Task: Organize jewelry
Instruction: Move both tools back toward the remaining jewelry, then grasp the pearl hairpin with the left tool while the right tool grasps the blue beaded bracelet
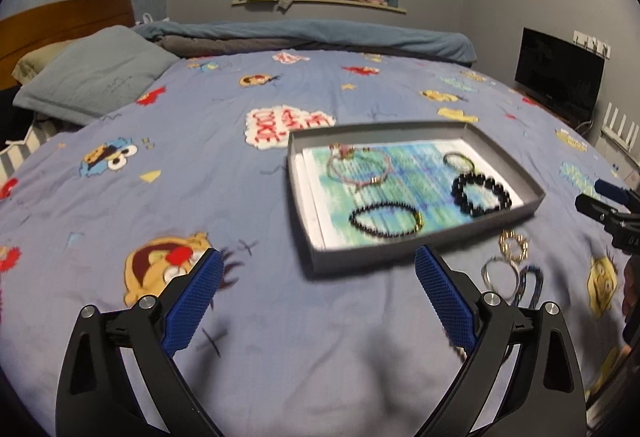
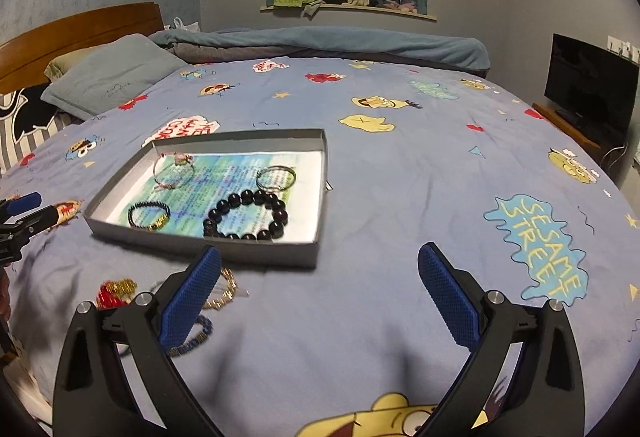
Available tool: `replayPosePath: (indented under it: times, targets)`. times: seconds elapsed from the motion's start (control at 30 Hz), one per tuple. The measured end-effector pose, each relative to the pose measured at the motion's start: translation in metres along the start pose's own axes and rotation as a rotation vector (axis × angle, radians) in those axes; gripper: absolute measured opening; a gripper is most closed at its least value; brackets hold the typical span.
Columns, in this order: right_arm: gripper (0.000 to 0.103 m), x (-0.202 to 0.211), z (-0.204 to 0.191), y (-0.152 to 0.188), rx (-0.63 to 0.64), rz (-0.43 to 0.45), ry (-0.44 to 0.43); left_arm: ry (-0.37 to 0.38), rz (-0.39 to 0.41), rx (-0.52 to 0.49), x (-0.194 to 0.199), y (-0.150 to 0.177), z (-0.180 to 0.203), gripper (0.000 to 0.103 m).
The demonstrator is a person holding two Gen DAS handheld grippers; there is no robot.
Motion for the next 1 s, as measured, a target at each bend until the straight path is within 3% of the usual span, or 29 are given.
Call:
replayPosePath:
  times: [0.4,0.8,0.87,0.93,1.0]
  targets:
    - [0.097,0.003,-0.004,0.042,0.023,-0.036,-0.043,0.075,-0.094,-0.039,-0.01,0.052,0.039,0.096]
    - [0.097,0.005,-0.022,0.067,0.051,-0.07,-0.084,0.134,-0.075,-0.083,-0.001,0.066,0.067,0.093]
    - [0.097,0.005,-0.024,0.068,0.057,-0.071,-0.088,0.151,-0.07,-0.078,0.0,0.067,0.071,0.086]
    - [0.097,0.006,-0.024,0.069,0.058,-0.071,-0.091,0.177,-0.084,-0.09,-0.001,0.07,0.078,0.066]
    - [0.097,0.006,-0.025,0.07,0.058,-0.074,-0.094,0.196,-0.1,-0.107,-0.004,0.073,0.085,0.052]
Point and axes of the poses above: each gripper's, at about its wrist camera, not at the fingertips, and x roughly against the way its jaws point, z to its right, y to its underside, the point moved 7 cm from there along -x, roughly the way its jaws point, and after that the axes turned 7 degrees about y, right-handed, at the moved point
